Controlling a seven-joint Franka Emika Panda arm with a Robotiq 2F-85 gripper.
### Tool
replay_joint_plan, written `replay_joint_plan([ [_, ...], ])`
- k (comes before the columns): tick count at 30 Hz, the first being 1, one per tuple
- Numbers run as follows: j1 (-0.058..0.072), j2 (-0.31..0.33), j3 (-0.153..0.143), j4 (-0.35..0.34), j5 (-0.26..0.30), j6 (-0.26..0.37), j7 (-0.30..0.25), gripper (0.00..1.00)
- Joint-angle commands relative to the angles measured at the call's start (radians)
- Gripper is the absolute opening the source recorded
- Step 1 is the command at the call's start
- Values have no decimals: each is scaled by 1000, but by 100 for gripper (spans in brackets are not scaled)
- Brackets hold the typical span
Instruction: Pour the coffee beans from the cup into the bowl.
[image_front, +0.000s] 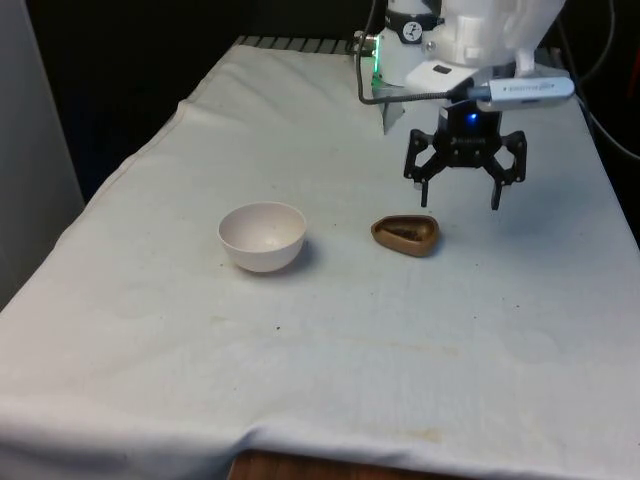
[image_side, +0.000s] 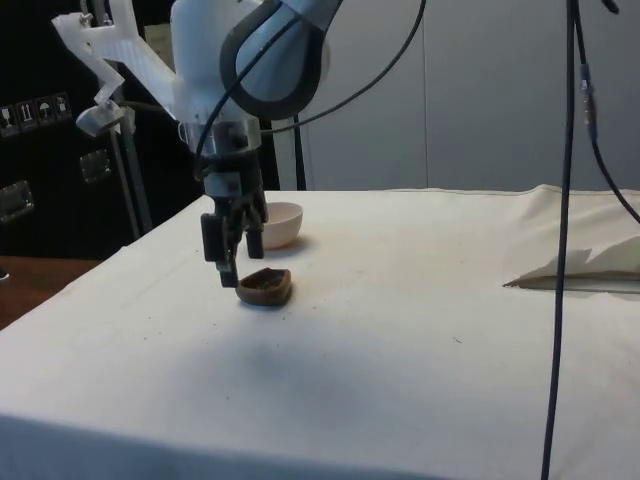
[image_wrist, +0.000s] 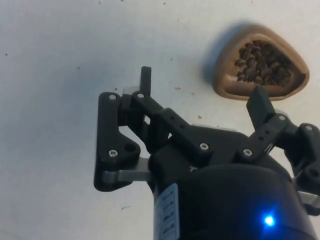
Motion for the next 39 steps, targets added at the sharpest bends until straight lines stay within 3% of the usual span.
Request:
replay_joint_plan([
  [1, 4, 8, -4, 0, -3, 13, 12, 100],
  [6, 8, 24, -5, 2, -8, 31, 35, 100],
  [7, 0, 19, 2, 0, 0, 21, 23, 100],
  [8, 8, 27, -6, 2, -10, 38, 39, 100],
  [13, 11, 47, -8, -1, -22, 81, 58, 100],
  [14, 1, 46, 3, 0, -12, 67, 45, 100],
  [15, 11, 52, -8, -1, -25, 88, 60, 100],
  [20, 9, 72, -8, -2, -34, 122, 69, 100],
  [21, 1, 70, 1, 0, -24, 107, 58, 100],
  [23, 10, 74, -11, -6, -36, 134, 70, 100],
  [30, 13, 66, -15, -18, -49, 136, 79, 100],
  [31, 1, 74, 0, -6, -35, 122, 64, 100],
  [32, 13, 65, -14, -20, -53, 136, 83, 100],
  [39, 9, 62, -16, -28, -76, 133, 102, 100],
])
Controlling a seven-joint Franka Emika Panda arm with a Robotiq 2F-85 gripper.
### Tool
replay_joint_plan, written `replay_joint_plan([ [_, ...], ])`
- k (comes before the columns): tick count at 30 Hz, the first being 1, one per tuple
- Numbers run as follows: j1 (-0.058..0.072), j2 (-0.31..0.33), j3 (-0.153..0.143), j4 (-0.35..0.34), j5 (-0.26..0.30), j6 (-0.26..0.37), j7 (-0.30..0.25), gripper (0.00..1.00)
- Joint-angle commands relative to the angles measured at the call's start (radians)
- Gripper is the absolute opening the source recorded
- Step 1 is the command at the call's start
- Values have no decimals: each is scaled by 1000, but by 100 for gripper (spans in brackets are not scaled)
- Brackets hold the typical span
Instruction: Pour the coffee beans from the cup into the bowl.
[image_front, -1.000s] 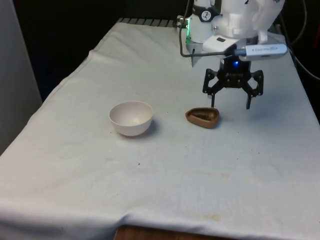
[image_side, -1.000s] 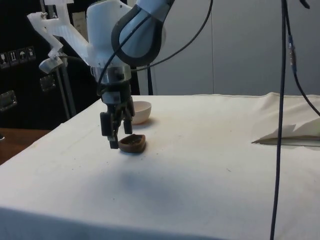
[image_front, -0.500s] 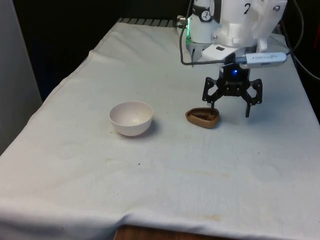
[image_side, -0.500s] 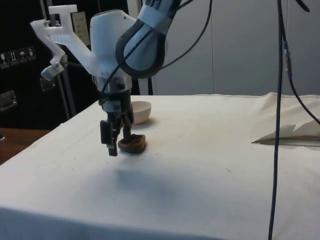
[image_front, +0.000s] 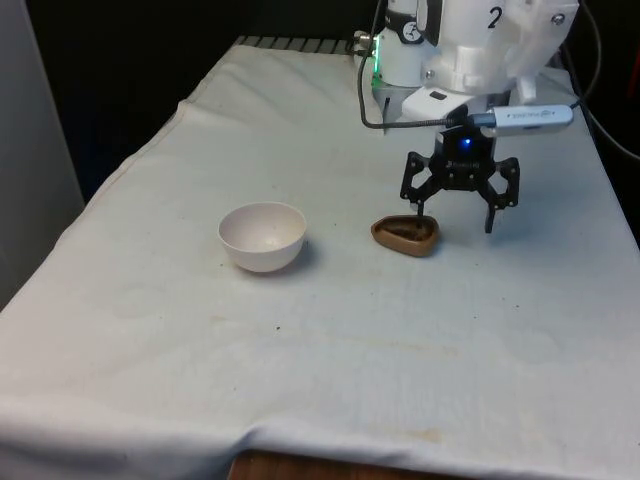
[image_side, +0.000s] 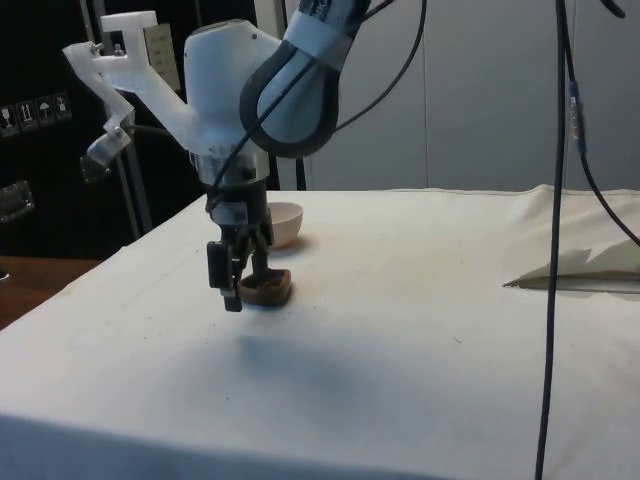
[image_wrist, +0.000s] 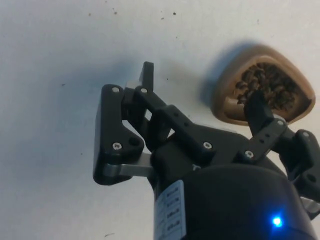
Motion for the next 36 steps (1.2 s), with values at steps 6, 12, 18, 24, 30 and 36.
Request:
replay_joint_plan([
  [6, 11, 3, -16, -2, -17, 14, 16, 100],
  [12, 9, 8, -16, 1, -32, 14, 28, 100],
  [18, 0, 9, -6, 2, -29, 1, 21, 100],
  [24, 9, 8, -19, -1, -60, 12, 48, 100],
  [30, 9, 8, -19, 0, -69, 12, 55, 84],
  [36, 9, 9, -19, 0, -70, 12, 56, 55],
])
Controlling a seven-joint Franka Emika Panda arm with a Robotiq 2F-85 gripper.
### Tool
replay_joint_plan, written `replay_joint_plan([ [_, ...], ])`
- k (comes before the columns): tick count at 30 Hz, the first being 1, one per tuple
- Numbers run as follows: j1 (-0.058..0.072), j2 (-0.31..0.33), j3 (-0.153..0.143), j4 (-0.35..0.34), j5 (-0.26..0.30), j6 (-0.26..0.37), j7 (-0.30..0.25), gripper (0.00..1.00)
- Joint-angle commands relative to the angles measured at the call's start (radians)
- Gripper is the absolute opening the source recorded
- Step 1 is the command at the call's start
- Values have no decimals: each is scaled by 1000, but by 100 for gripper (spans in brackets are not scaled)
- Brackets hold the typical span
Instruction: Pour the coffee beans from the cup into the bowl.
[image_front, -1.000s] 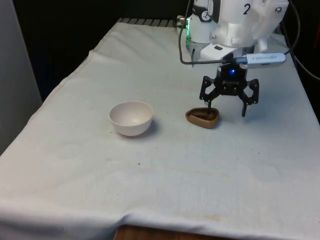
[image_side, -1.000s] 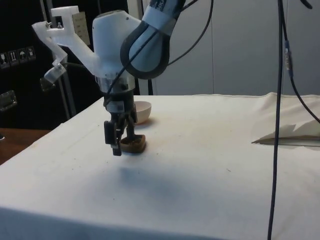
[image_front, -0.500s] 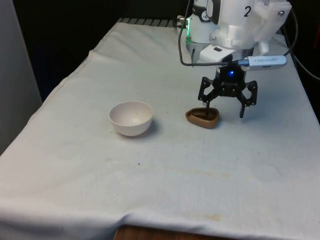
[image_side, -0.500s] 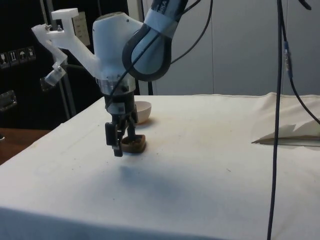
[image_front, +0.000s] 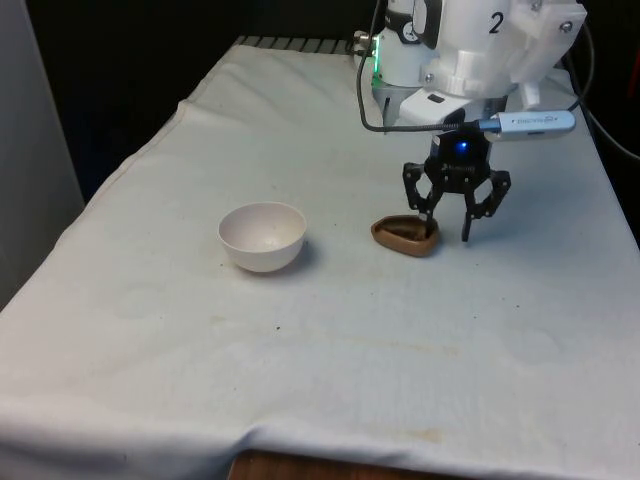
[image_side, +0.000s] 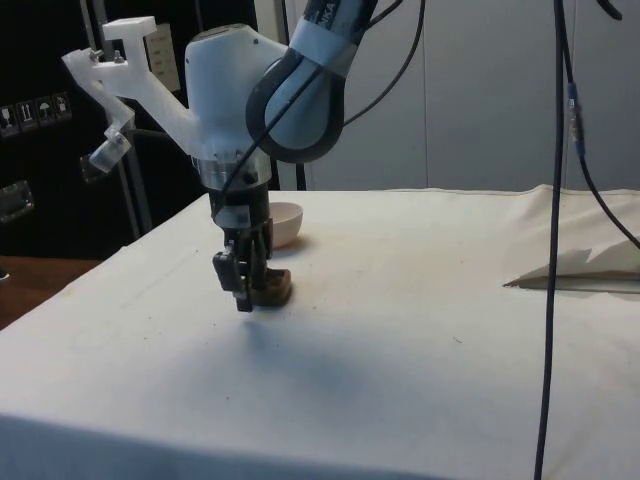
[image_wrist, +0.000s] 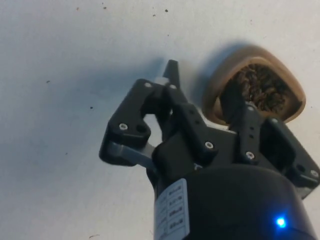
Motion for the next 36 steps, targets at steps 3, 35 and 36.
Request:
replay_joint_plan([
  [3, 9, 0, -12, -2, -13, 11, 12, 30],
  [35, -5, -7, 4, 10, 5, -14, -2, 0],
  [36, -6, -11, 6, 11, 6, -18, -3, 0],
])
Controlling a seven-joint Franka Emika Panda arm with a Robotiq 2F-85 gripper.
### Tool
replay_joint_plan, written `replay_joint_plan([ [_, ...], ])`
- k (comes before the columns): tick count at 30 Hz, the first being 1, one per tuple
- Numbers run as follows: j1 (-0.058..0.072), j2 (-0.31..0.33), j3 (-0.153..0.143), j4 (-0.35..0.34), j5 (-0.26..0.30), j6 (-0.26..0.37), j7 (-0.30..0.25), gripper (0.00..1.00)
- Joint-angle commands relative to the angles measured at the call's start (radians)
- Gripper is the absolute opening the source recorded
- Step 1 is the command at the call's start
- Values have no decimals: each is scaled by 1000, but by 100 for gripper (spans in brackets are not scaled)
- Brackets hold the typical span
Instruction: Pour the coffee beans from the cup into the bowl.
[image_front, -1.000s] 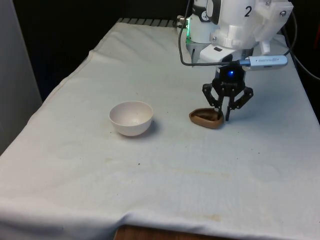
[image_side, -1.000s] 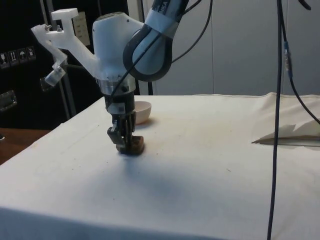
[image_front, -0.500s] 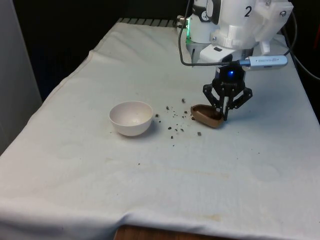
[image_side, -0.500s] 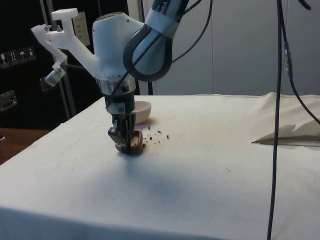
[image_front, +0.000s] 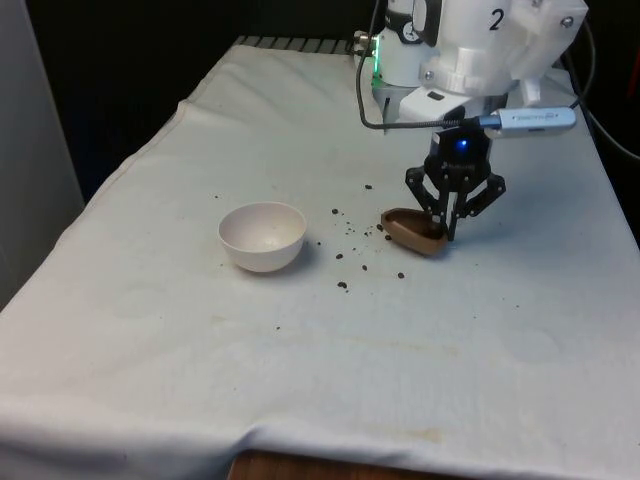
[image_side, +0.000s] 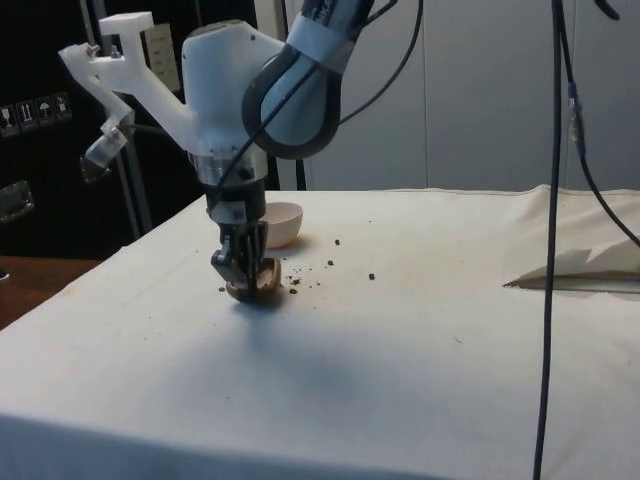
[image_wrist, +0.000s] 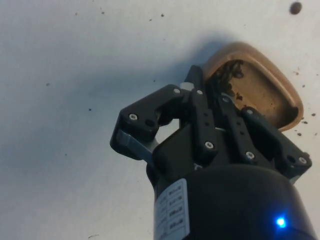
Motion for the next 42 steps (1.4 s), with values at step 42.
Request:
replay_joint_plan([
  [42, -69, -82, 6, 156, 115, -177, -137, 0],
])
